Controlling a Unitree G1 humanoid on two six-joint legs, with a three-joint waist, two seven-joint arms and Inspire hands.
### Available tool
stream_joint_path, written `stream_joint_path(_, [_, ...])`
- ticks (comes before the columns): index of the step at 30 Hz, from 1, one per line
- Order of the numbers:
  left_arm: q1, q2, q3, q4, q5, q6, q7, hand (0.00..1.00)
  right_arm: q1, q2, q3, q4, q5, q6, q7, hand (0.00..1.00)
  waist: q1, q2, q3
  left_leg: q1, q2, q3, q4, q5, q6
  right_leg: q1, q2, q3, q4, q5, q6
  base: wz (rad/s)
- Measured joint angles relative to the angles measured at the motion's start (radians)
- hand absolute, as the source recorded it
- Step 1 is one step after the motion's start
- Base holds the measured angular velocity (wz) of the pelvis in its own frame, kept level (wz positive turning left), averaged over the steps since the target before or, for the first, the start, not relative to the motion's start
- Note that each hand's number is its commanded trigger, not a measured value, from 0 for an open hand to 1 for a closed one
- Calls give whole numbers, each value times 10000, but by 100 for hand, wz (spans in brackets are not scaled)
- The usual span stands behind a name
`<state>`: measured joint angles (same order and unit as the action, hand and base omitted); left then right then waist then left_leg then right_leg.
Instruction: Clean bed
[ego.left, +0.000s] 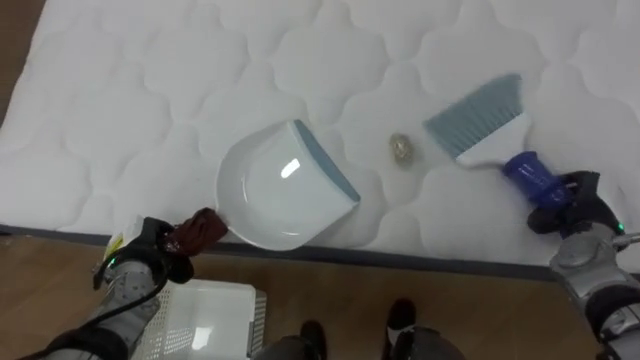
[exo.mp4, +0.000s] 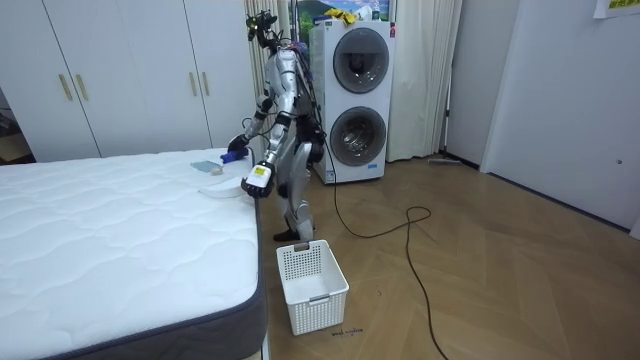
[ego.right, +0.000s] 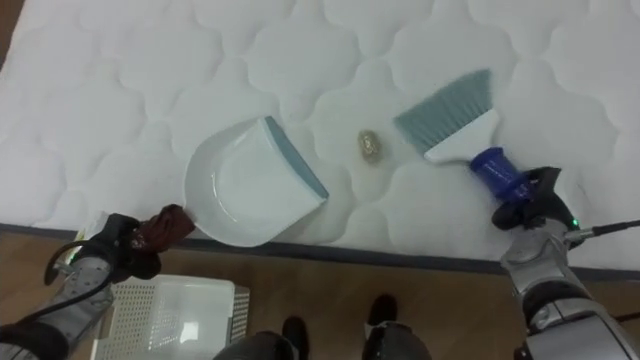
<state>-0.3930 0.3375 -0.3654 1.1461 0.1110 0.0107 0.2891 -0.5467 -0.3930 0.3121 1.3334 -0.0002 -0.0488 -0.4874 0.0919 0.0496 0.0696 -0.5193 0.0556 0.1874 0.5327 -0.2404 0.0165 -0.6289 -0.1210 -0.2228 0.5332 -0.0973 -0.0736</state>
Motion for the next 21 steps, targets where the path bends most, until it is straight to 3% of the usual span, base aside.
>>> stream_joint_path(21, [-32,3,6,-38,471,276,73,100,160,-135,-229,307,605,196,220,100,-114,-43,-24,79,-36,-3,104,-54,48,114,10,14,23,-24,55,0])
